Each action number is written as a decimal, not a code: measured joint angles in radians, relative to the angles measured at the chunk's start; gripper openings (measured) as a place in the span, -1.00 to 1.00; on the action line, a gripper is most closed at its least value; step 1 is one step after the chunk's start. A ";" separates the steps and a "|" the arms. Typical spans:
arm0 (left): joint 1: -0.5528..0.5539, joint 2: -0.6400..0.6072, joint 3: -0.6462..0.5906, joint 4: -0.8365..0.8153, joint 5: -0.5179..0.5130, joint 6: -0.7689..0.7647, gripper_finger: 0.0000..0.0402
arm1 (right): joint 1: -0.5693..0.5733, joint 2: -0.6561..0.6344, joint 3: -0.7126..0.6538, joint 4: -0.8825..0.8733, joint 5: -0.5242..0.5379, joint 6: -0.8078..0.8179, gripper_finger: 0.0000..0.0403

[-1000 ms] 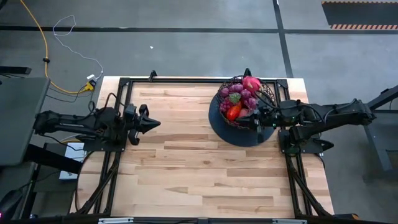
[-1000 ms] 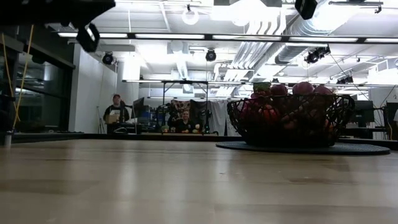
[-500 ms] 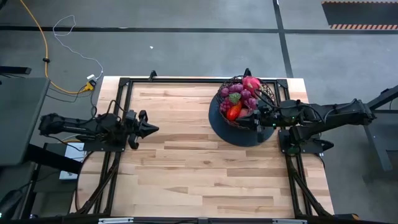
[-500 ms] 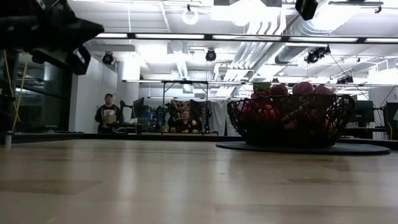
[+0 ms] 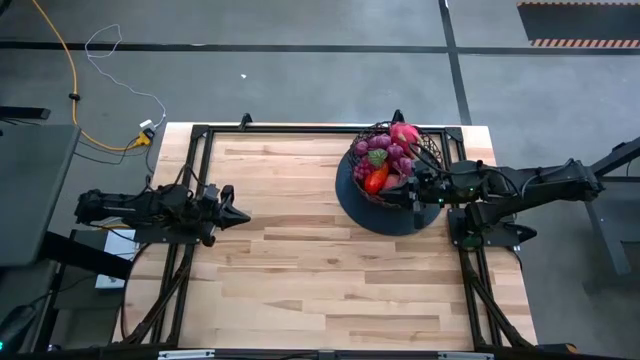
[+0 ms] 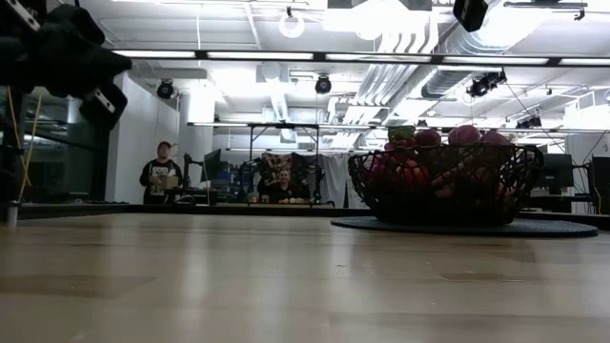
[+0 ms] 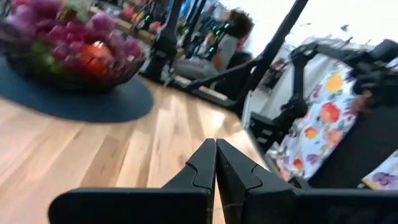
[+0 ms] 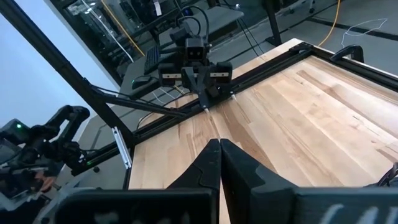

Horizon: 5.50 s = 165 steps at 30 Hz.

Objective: Build produce basket
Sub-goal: Return to Home Position

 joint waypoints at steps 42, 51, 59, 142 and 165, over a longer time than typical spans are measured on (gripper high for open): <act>0.032 0.177 -0.040 0.103 -0.062 0.131 -1.00 | 0.001 -0.193 -0.011 -0.126 0.033 -0.121 -1.00; 0.031 0.177 -0.040 0.103 -0.062 0.131 -1.00 | -0.026 -0.375 -0.417 0.381 0.025 -0.106 -1.00; 0.031 0.177 -0.040 0.103 -0.062 0.131 -1.00 | -0.074 -0.628 -0.511 0.261 0.014 -0.116 -1.00; 0.031 0.177 -0.039 0.102 -0.066 0.131 -1.00 | 0.002 -0.791 -0.825 0.241 -0.029 -0.270 -1.00; 0.031 0.177 -0.039 0.102 -0.066 0.131 -1.00 | 0.002 -0.791 -0.824 0.240 -0.029 -0.270 -1.00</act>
